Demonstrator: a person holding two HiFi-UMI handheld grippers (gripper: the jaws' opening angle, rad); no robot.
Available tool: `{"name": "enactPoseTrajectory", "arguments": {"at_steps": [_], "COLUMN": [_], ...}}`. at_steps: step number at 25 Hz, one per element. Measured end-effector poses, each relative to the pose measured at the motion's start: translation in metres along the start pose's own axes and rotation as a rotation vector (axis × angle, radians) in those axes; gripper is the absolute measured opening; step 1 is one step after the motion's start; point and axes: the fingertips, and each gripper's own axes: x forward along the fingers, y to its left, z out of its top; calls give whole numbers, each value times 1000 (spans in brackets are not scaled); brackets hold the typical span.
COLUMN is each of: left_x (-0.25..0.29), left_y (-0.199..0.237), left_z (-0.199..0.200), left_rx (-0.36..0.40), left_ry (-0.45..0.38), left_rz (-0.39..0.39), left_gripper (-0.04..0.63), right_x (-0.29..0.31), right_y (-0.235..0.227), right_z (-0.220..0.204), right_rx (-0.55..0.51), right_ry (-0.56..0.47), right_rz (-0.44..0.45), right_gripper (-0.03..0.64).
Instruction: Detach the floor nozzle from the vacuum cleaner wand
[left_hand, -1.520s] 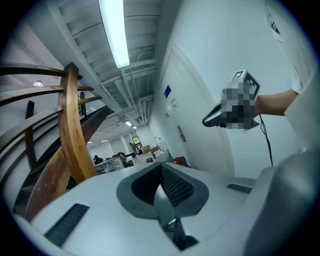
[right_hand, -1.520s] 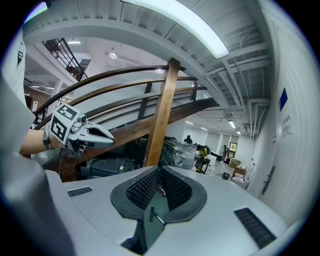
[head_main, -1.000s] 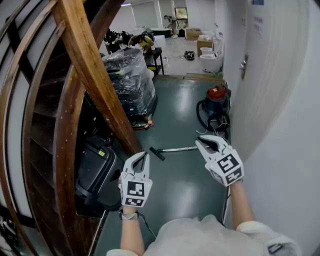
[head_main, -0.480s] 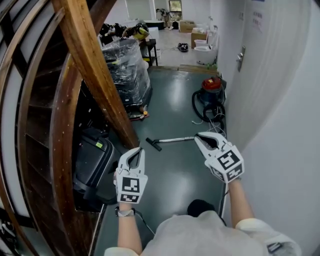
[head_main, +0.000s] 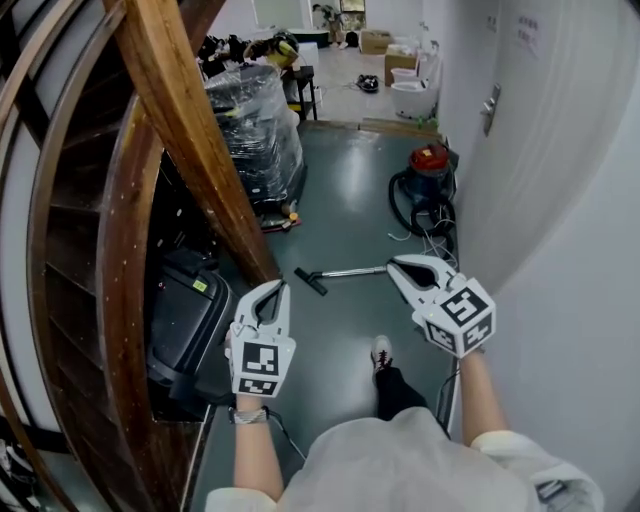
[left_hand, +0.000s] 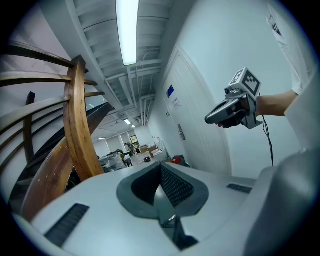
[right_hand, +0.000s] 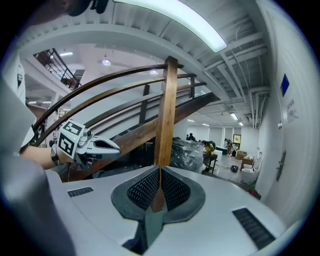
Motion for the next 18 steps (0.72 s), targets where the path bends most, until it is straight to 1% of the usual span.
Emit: {"name": "enactPoseTrajectory", "arguments": {"at_steps": [2, 5, 10, 18], "left_x": [12, 39, 94, 191], "left_y": [7, 17, 36, 68], "left_z": [1, -2, 4, 16], "left_rx": [8, 10, 22, 5], "left_ry": [-1, 7, 8, 21], "left_rz": [4, 8, 15, 28], "left_gripper": [2, 2, 1, 2], "right_x": [11, 33, 75, 135], "right_y": [-18, -44, -86, -165], "right_z": [1, 4, 9, 7], "right_rx": [28, 18, 31, -1], "right_ry": [-3, -14, -50, -37], "right_rz": [-11, -21, 13, 52], "right_gripper": [32, 34, 34, 32]}}
